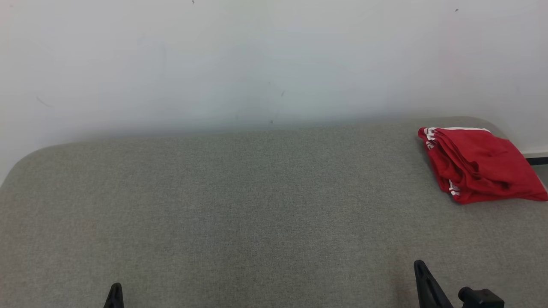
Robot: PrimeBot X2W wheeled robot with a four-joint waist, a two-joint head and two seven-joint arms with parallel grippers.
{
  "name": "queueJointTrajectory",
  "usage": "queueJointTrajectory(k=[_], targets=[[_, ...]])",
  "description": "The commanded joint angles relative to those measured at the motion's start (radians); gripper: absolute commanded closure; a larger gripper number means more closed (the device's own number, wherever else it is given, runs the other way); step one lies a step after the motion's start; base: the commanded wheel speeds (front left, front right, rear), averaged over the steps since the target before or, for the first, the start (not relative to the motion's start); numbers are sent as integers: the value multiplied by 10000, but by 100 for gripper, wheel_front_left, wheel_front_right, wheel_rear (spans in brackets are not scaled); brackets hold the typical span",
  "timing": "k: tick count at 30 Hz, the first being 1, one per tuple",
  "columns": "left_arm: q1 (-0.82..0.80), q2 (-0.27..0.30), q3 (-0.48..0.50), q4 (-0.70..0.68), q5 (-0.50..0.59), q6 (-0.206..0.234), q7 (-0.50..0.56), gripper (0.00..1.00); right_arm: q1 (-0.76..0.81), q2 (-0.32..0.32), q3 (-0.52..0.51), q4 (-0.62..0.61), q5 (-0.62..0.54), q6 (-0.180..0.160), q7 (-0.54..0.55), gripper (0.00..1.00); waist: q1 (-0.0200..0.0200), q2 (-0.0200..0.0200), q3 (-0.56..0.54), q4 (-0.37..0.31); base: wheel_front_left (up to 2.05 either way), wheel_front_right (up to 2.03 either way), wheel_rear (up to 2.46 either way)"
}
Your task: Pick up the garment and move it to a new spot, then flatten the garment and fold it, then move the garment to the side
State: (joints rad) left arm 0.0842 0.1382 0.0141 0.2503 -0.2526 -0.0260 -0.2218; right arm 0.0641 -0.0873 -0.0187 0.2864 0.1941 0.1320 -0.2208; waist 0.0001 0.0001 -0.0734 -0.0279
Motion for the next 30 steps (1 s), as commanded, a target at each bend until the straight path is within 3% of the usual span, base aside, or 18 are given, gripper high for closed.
queueJointTrajectory(k=[1,30], targets=[[-253,29,93,-122,-335,-16,61,100,-253,3,-68,-151,350,-1,55,100,0,-1,5,2,0,0,0],[-854,-295,373,-173,-5147,-394,1200,100,-781,138,-351,-322,5365,-7,1206,100,0,-1,191,70,0,0,0]])
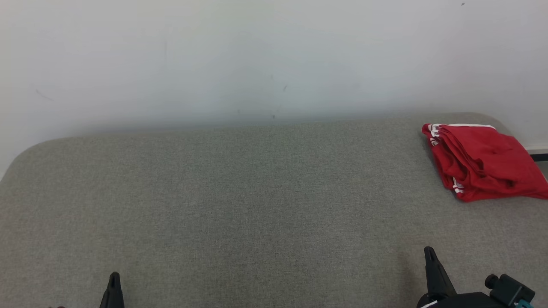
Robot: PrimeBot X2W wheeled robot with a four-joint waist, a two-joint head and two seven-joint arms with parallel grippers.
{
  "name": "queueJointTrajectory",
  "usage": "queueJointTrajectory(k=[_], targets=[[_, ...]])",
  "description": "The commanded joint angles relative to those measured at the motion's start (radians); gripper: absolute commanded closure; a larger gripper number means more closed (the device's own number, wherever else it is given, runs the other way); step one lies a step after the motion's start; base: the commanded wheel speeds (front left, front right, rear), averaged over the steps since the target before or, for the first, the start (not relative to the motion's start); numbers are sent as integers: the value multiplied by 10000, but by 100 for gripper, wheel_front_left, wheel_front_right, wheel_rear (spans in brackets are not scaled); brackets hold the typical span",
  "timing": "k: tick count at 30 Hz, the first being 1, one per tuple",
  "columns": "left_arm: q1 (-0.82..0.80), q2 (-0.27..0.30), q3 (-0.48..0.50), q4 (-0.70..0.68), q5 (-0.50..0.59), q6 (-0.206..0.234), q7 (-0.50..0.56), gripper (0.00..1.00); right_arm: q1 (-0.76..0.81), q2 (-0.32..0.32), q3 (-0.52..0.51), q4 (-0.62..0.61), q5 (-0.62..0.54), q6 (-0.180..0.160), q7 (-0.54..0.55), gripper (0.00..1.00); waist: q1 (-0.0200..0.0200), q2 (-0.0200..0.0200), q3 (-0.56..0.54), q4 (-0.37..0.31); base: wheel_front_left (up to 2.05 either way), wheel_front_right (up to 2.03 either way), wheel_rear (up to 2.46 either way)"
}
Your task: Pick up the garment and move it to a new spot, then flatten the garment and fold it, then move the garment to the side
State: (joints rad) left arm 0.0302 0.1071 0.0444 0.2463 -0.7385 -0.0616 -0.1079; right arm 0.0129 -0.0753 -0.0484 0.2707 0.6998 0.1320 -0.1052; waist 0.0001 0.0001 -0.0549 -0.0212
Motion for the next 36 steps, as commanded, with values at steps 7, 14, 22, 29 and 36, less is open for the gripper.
queueJointTrajectory(k=[7,14,22,29,36], targets=[[-443,-50,143,-123,-1238,-109,304,100,-384,45,-122,-183,1289,-8,288,100,-1,-1,51,19,0,0,0],[-534,-104,199,-114,-1982,-179,501,100,-472,66,-179,-194,2080,-9,484,100,-1,-1,90,33,0,0,0],[-687,-177,283,-102,-3054,-266,767,100,-608,98,-257,-213,3175,-11,756,100,-1,-1,147,54,0,0,0],[-796,-232,344,-92,-3791,-322,971,100,-682,121,-314,-217,3972,-12,952,100,-1,-1,192,71,0,0,0],[-883,-277,402,-81,-4509,-369,1160,100,-780,142,-369,-231,4726,-13,1144,100,-1,-1,237,87,0,0,0]])
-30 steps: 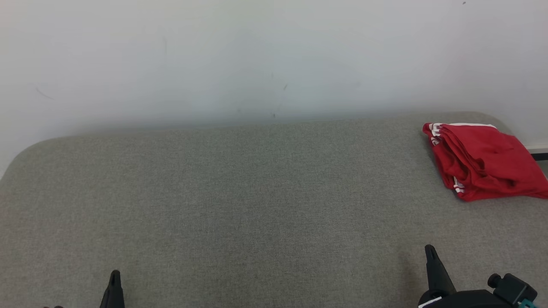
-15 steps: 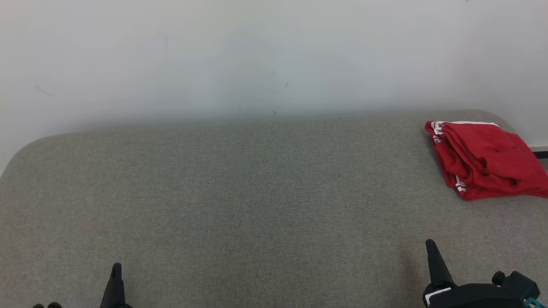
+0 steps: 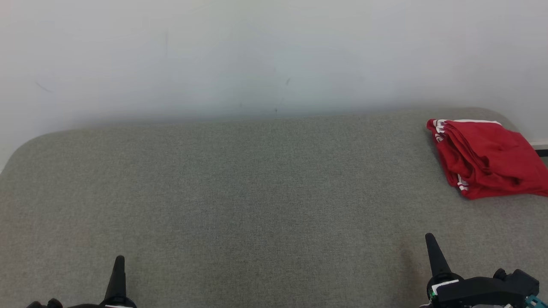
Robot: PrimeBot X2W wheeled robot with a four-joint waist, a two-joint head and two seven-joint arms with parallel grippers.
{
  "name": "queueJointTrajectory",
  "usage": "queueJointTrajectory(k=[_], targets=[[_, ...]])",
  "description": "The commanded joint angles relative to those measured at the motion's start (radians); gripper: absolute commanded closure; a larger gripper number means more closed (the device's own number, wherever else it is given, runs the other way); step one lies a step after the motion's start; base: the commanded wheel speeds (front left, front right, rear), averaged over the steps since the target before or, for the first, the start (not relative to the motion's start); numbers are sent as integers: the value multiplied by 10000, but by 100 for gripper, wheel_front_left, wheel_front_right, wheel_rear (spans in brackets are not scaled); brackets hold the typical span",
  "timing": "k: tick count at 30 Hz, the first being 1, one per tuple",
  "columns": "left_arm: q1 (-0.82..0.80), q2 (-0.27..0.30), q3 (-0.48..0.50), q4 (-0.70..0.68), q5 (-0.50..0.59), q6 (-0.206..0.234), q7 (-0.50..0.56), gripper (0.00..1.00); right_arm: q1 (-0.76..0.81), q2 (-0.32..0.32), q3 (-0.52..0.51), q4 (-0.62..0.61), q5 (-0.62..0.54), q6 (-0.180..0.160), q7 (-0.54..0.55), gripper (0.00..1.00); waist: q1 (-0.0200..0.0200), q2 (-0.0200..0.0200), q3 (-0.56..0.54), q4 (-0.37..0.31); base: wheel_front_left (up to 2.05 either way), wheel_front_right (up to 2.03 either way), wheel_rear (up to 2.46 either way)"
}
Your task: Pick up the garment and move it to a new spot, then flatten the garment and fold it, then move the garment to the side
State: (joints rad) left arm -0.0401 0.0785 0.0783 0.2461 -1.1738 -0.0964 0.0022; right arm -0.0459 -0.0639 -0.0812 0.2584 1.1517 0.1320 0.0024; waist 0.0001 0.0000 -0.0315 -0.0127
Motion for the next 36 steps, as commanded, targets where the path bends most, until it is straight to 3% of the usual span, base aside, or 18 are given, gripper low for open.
queueJointTrajectory(k=[1,36], targets=[[-190,2,70,-77,-260,-31,78,100,-204,32,-48,-108,310,-13,80,100,-1,0,9,4,0,0,0],[-586,-211,287,-31,-3143,-288,824,100,-537,116,-258,-140,3335,-19,830,100,-1,0,226,83,0,0,0]])
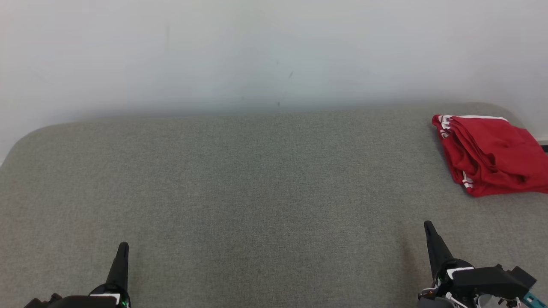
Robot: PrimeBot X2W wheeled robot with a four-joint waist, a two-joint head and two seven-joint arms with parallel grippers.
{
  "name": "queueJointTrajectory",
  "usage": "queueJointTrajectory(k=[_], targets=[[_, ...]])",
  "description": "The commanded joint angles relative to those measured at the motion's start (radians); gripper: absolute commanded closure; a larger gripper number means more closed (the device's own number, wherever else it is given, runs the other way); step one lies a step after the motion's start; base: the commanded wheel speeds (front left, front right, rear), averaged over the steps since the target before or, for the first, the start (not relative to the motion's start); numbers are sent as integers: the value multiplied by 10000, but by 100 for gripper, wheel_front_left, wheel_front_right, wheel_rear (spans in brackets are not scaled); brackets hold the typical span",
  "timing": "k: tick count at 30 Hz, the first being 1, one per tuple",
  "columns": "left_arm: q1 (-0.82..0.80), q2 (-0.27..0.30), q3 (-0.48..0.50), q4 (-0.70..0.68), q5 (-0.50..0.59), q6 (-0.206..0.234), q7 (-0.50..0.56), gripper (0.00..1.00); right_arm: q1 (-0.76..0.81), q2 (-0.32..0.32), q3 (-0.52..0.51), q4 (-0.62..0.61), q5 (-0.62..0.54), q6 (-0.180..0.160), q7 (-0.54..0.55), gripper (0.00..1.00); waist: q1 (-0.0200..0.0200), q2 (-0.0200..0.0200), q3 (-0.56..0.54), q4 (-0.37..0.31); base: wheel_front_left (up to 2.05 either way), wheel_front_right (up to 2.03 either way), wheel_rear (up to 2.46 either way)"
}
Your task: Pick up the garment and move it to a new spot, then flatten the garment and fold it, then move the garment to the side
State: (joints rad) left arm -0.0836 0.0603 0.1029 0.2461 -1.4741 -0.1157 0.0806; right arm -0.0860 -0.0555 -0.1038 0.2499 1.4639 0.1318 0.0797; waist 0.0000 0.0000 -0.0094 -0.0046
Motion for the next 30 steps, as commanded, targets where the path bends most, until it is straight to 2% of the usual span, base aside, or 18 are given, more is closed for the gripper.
queueJointTrajectory(k=[1,19,30], targets=[[-163,-34,47,-30,-223,-103,68,100,-140,35,-37,-55,287,-17,85,100,0,0,12,5,0,0,0],[-318,-122,142,-5,-1446,-171,377,100,-276,76,-124,-67,1542,-21,384,100,0,0,125,47,0,0,0],[-310,-117,136,-6,-1408,-162,359,100,-264,73,-118,-62,1495,-21,381,100,0,0,125,47,0,0,0]])
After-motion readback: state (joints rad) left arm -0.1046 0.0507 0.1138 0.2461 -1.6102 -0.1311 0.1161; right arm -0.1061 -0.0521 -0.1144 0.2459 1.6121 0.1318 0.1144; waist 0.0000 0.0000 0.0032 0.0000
